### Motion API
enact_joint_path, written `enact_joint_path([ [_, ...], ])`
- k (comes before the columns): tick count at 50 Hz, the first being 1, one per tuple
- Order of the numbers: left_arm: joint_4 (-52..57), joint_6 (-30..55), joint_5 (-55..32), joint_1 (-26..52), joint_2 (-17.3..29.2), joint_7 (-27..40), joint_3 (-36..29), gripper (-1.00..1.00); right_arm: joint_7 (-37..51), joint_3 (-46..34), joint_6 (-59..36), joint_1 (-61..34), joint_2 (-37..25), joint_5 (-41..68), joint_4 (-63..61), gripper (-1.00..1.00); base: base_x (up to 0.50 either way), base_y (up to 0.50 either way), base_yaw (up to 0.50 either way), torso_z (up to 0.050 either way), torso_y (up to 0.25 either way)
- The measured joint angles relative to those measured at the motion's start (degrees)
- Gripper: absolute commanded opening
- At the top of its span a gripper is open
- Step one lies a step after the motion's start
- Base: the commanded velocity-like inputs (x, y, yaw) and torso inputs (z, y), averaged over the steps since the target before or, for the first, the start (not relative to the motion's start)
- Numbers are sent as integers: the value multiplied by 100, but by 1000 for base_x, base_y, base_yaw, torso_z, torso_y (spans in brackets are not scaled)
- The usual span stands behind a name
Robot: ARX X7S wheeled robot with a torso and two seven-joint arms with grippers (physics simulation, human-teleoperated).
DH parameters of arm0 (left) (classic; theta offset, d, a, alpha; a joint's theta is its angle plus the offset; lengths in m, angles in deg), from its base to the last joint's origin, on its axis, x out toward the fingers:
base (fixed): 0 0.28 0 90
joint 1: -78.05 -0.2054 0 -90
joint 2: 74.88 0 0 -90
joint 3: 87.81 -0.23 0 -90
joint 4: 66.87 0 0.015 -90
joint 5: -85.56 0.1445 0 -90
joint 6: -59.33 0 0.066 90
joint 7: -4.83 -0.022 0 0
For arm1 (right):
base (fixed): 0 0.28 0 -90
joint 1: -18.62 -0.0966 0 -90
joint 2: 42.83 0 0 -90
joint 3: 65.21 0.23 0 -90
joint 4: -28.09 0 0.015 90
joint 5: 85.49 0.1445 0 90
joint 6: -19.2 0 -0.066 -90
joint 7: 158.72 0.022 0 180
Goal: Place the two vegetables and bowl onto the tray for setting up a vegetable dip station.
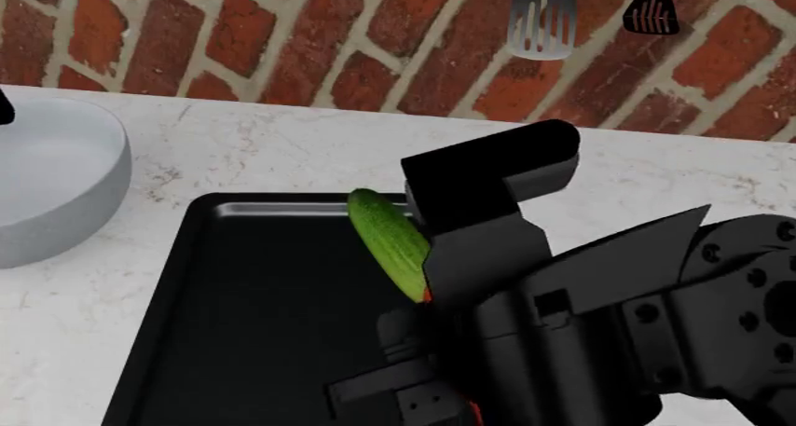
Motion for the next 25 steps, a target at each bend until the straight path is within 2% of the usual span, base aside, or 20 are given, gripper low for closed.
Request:
enact_joint_path([
  [25, 10, 1, -69, -4, 5, 22, 53, 100, -217, -423, 115, 58, 49, -126, 46, -100, 4, 5, 2, -7, 0],
])
